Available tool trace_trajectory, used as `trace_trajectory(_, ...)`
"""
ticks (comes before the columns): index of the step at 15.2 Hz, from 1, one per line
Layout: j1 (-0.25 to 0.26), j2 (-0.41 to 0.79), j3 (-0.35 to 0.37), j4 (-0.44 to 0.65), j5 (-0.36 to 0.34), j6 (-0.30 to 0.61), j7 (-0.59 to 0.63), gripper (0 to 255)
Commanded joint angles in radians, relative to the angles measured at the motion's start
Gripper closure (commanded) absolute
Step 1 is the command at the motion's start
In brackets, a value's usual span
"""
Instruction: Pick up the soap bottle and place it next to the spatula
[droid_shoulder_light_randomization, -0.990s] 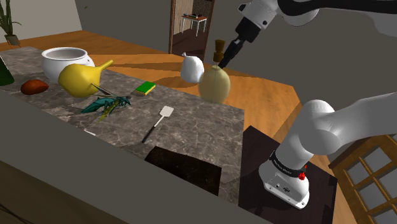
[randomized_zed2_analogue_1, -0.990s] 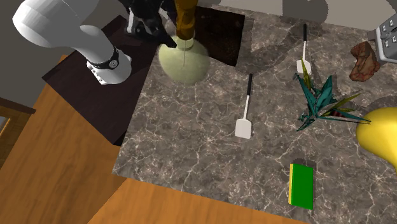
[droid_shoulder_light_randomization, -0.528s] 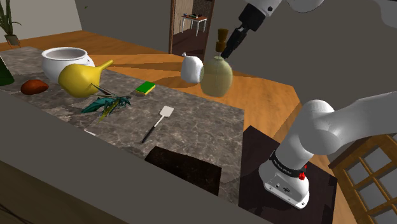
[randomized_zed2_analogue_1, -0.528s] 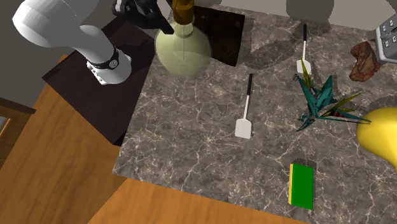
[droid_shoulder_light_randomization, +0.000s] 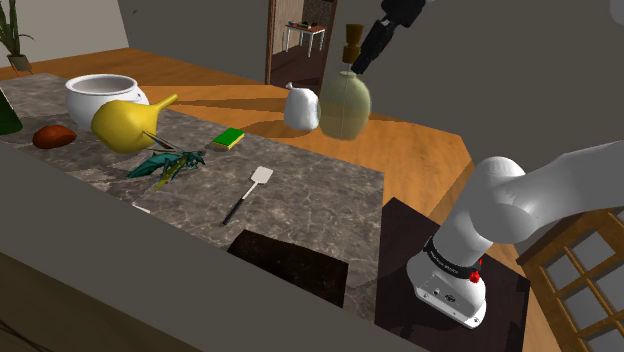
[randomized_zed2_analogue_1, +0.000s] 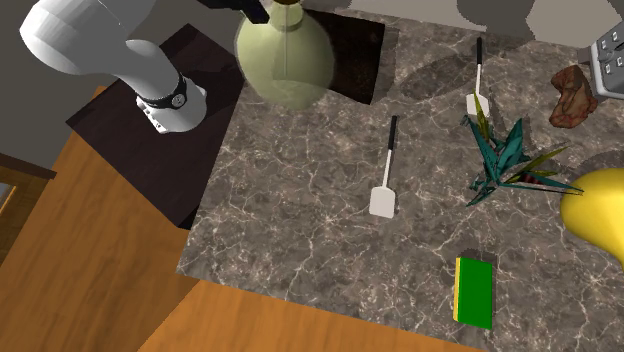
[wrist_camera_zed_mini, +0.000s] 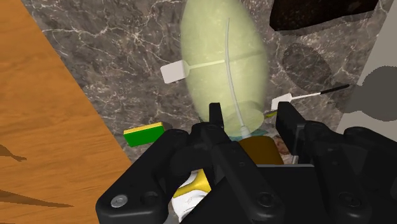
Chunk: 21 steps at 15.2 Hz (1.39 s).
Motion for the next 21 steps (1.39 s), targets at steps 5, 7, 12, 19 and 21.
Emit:
trace_trajectory(5,0.003,0.028,-0.002,0.103,-0.002,-0.073,0.014,255)
trace_trajectory(7,0.005,0.039,-0.002,0.138,-0.003,-0.096,0.019,255)
trace_trajectory(12,0.021,0.091,0.057,0.186,0.018,-0.080,0.083,255)
trace_trajectory(19,0.050,0.221,0.192,0.273,0.044,-0.006,0.223,255)
trace_trajectory(21,0.056,0.266,0.230,0.309,0.043,0.012,0.264,255)
